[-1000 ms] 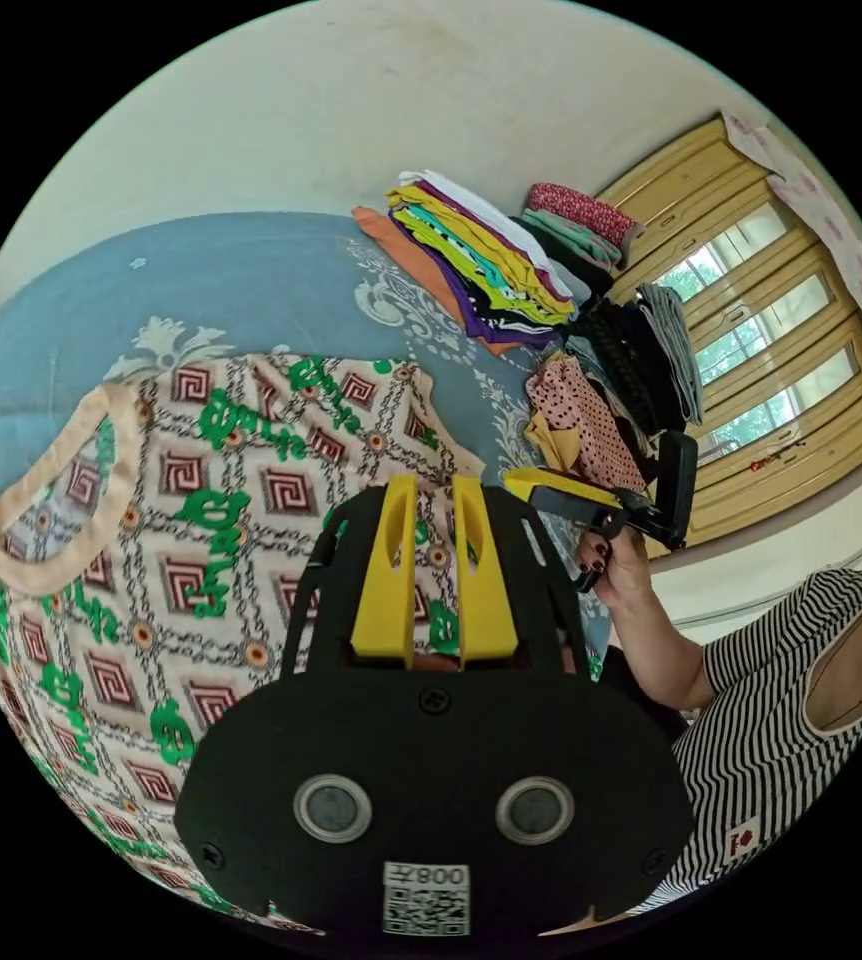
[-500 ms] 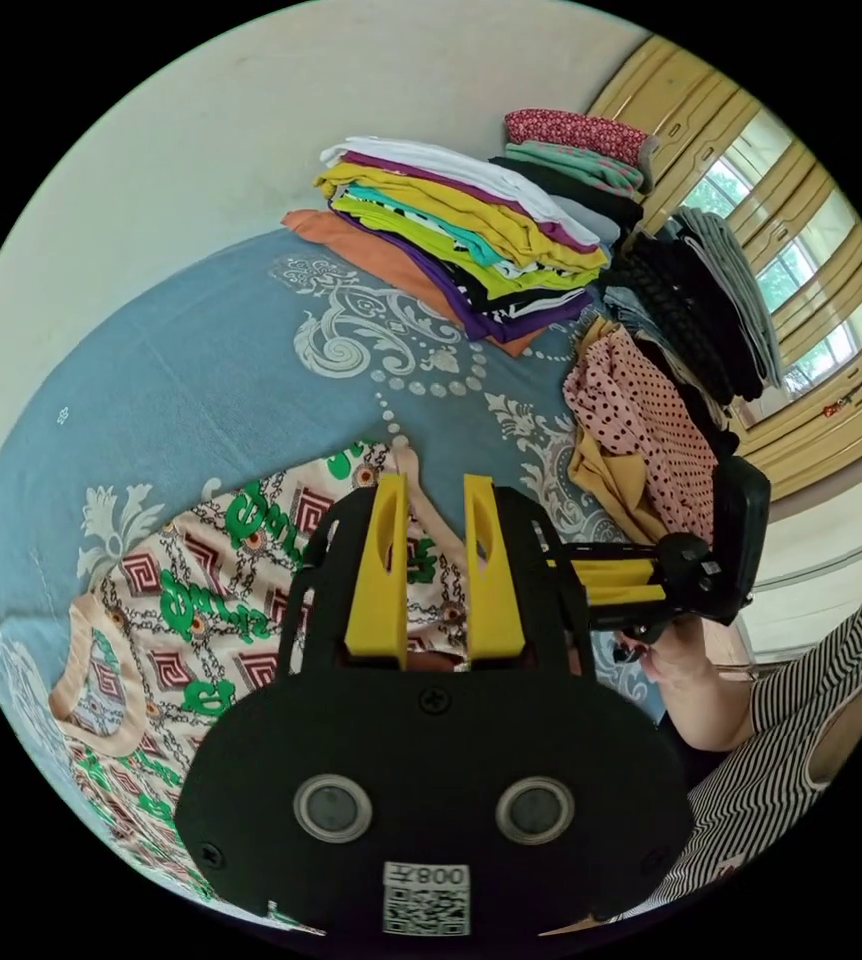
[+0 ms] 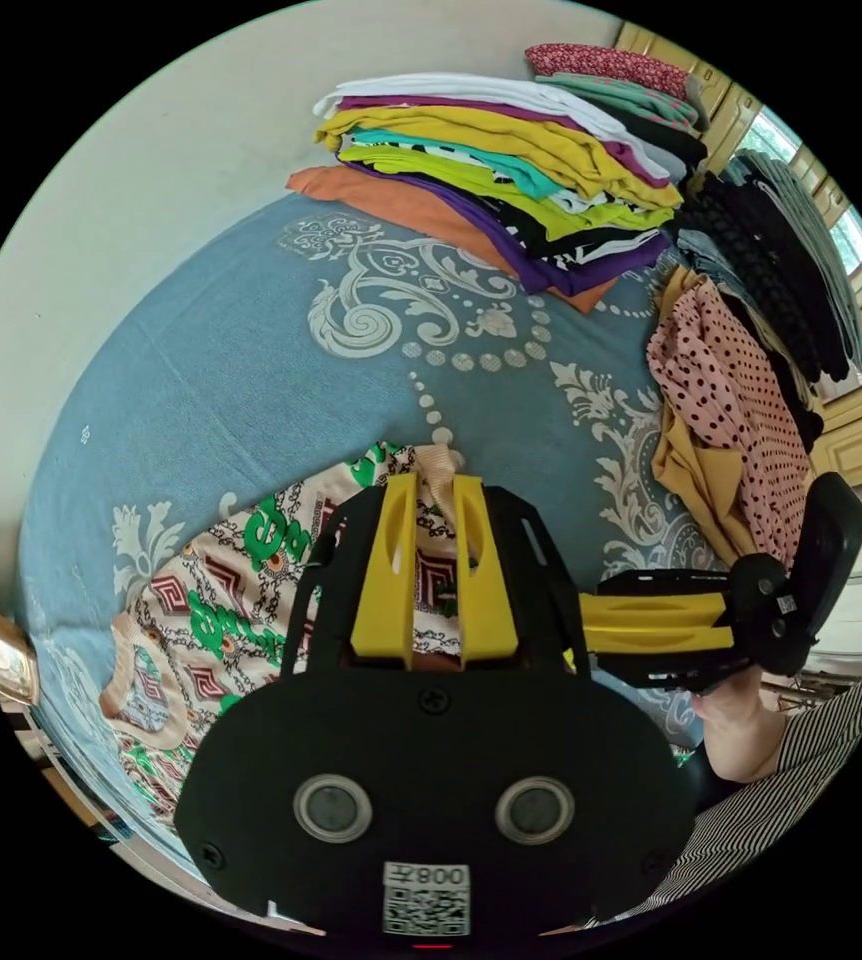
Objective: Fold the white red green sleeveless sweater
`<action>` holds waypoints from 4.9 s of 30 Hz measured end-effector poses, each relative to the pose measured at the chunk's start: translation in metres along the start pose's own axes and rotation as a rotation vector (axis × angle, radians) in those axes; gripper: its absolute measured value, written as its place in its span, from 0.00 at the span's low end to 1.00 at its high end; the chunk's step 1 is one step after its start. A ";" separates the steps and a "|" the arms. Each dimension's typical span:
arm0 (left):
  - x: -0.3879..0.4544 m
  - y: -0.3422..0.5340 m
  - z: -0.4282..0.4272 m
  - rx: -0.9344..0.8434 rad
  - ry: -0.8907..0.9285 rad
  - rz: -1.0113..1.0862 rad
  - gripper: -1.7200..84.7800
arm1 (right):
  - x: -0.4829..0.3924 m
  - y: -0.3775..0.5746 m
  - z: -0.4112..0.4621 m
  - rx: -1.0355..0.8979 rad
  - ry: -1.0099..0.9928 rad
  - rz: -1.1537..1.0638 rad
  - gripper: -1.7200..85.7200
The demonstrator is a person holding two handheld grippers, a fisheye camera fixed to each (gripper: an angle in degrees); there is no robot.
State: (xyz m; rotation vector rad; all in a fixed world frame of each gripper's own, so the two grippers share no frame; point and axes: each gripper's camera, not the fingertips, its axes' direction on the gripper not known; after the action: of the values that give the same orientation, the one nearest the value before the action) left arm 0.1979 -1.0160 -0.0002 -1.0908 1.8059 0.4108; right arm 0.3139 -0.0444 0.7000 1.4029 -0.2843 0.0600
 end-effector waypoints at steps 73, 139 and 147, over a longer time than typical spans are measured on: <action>-0.259 0.193 0.039 0.218 0.478 -0.563 0.03 | -0.049 -0.011 0.051 -0.062 -0.156 -0.260 0.02; -0.127 0.373 0.015 0.271 0.295 -0.264 0.02 | -0.145 0.002 0.110 -0.139 0.124 -0.248 0.02; -0.115 0.560 -0.009 0.168 0.391 -0.441 0.02 | -0.171 0.012 0.119 -0.075 0.157 -0.216 0.02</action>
State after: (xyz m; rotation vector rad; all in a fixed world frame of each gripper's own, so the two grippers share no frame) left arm -0.2484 -0.6595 0.0031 -1.4744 1.8169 -0.2298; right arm 0.1274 -0.1370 0.6881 1.3389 -0.0044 -0.0185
